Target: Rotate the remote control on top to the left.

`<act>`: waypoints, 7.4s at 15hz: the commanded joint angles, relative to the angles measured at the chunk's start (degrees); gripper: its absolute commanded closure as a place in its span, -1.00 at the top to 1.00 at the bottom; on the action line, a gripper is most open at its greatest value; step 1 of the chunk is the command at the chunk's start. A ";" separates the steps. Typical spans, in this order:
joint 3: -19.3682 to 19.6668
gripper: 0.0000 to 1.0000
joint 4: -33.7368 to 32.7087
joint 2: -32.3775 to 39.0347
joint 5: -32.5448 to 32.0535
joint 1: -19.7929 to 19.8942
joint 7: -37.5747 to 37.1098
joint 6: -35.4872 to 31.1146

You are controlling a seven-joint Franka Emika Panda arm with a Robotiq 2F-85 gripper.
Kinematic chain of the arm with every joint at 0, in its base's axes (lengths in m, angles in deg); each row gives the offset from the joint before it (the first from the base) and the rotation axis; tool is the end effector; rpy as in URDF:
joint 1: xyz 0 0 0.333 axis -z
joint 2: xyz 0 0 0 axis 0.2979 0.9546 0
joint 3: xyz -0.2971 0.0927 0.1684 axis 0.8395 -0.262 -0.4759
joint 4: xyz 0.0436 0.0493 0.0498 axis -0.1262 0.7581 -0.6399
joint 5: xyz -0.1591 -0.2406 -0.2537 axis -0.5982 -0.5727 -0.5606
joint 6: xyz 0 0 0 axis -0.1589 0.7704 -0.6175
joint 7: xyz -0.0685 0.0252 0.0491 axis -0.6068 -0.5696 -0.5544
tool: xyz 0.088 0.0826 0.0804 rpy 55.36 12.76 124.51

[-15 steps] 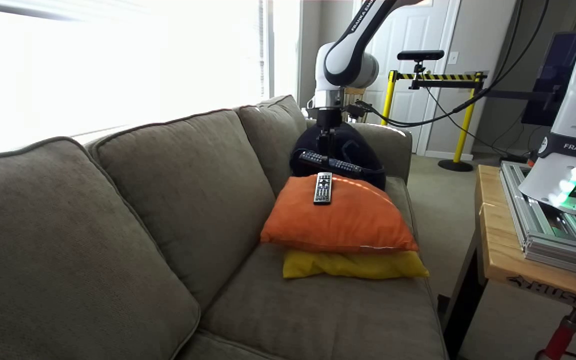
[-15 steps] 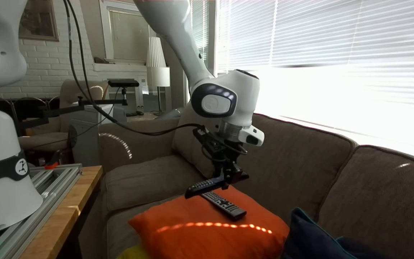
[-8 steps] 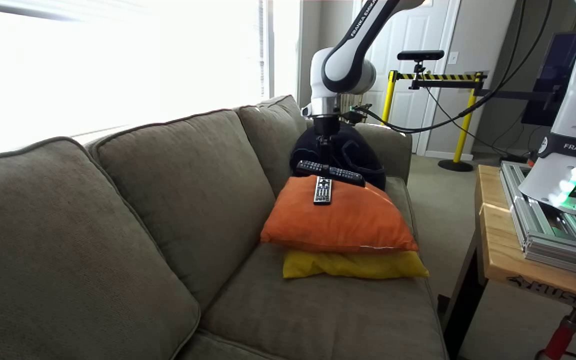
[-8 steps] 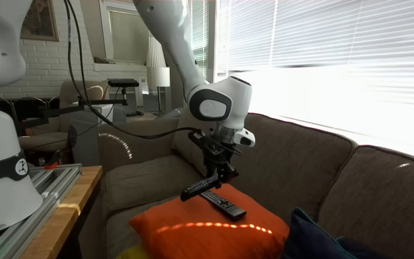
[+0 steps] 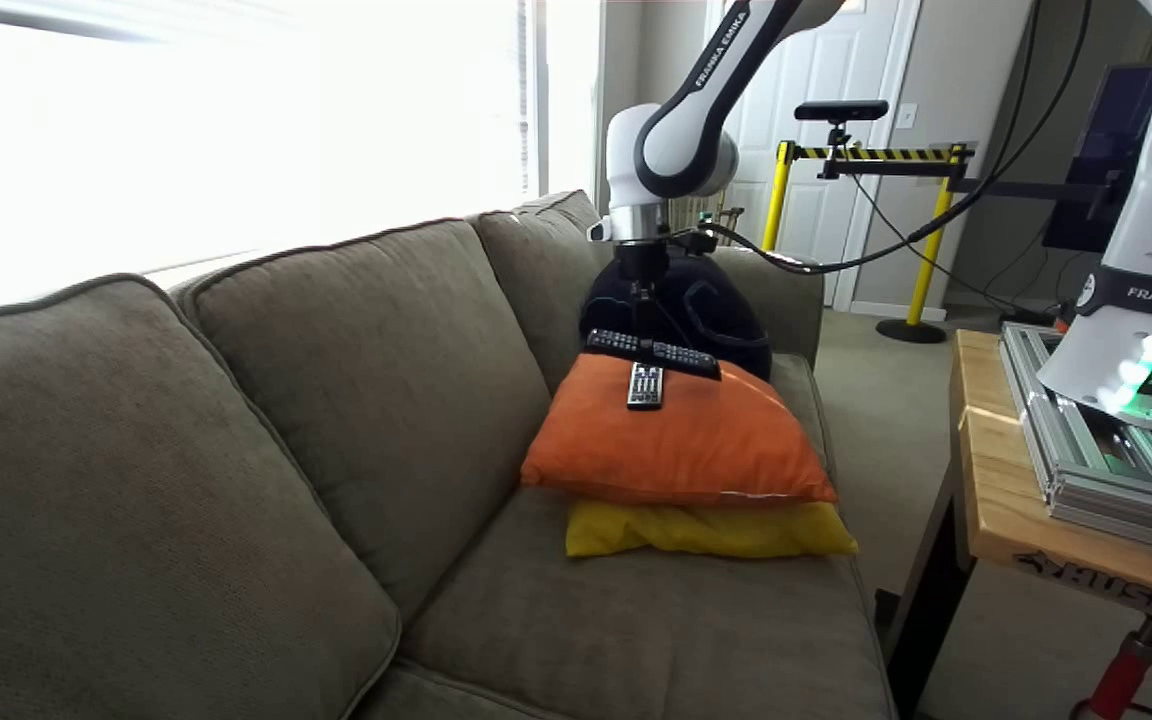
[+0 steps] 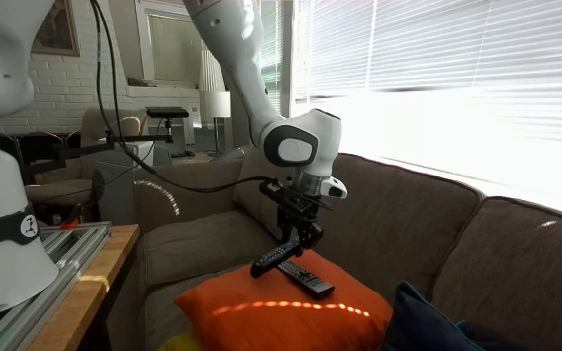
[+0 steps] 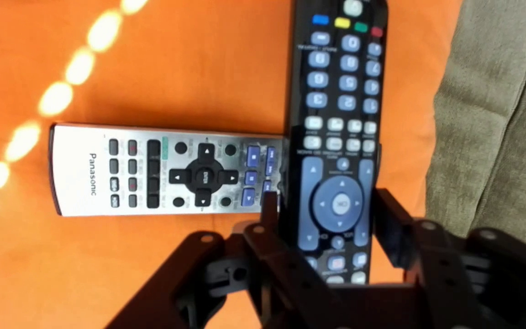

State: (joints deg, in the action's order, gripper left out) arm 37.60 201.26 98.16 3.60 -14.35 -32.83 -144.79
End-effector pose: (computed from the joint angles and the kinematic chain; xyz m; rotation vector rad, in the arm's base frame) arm 0.5858 0.0648 0.1203 -2.9152 -0.7361 0.1864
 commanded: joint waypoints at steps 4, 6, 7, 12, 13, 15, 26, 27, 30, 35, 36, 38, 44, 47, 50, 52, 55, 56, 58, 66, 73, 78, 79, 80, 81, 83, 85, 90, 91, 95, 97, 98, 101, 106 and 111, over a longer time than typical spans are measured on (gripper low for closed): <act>1.37 -0.43 -5.67 3.09 -3.13 -0.34 0.22 3.18; 1.63 -0.43 -6.37 3.76 -3.60 -0.42 0.09 3.29; 1.69 -0.43 -6.71 4.10 -3.77 -0.39 0.19 3.45; 0.95 0.07 -5.10 3.75 -2.74 0.37 -0.25 1.53; 0.95 0.07 -5.16 3.80 -2.75 0.37 -0.25 1.53; 0.95 0.07 -5.26 3.83 -2.77 0.36 -0.25 1.53; 0.95 0.07 -5.46 3.90 -2.77 0.37 -0.25 1.53; 0.95 0.07 -5.46 3.90 -2.77 0.37 -0.25 1.53; 0.95 0.07 -5.46 3.90 -2.77 0.37 -0.25 1.53; 0.95 0.36 -5.46 3.89 -2.77 0.37 -0.30 1.46; 0.95 0.52 -5.46 3.89 -2.77 0.37 -0.31 1.46; 0.95 0.59 -5.46 3.89 -2.76 0.37 -0.31 1.46; 0.51 0.92 -4.69 2.80 -2.33 0.71 -0.07 1.29; 0.30 1.00 -4.15 1.90 -2.43 0.79 0.13 0.70; 0.88 1.00 -4.29 2.72 -3.28 0.51 0.34 -0.15; 1.84 1.00 -4.36 3.46 -4.09 -0.19 -0.56 -0.89; 2.40 1.00 -4.26 4.17 -4.20 -0.41 -1.03 -1.71; 2.45 1.00 -4.20 4.31 -4.20 -0.42 -1.07 -1.86; 2.46 0.53 -4.18 4.63 -4.20 -0.43 -1.05 -1.86; 2.65 -0.45 -4.01 5.10 -4.81 -0.59 -0.84 -1.62; 2.15 -0.80 -0.55 1.44 -4.34 0.42 0.05 -1.39; 2.53 -0.94 1.55 -0.27 -4.50 0.41 -0.07 -1.17; 2.60 -0.89 2.22 -0.90 -4.52 0.44 -0.08 -1.13; 2.79 -0.91 2.64 -1.29 -4.72 0.38 -0.08 -1.04; 2.94 -0.90 2.97 -1.62 -4.81 0.37 -0.10 -0.91; 3.42 -0.89 3.66 -2.24 -5.05 0.21 -0.34 -0.71; 3.88 -0.89 4.45 -2.87 -5.43 0.11 -0.50 -0.20; 4.47 -0.04 5.07 -3.27 -5.42 0.16 -1.08 -0.22; 4.50 0.05 5.12 -3.27 -5.31 0.22 -1.06 -0.22; 4.55 0.60 5.34 -3.40 -5.07 0.30 -1.15 -0.37; 3.58 0.88 5.55 -4.06 -3.54 1.04 -0.95 0.06; 2.92 0.97 5.55 -4.45 -2.47 1.55 -0.96 0.60; 1.11 1.00 6.42 -7.35 0.40 2.52 -1.70 1.17; -0.15 1.00 9.05 -14.59 3.45 2.09 -2.06 -0.15; 2.40 1.00 11.14 -21.73 0.12 -0.97 -7.18 1.76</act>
State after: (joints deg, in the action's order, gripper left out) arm 38.02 209.09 81.94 5.67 -13.14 -35.20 -144.62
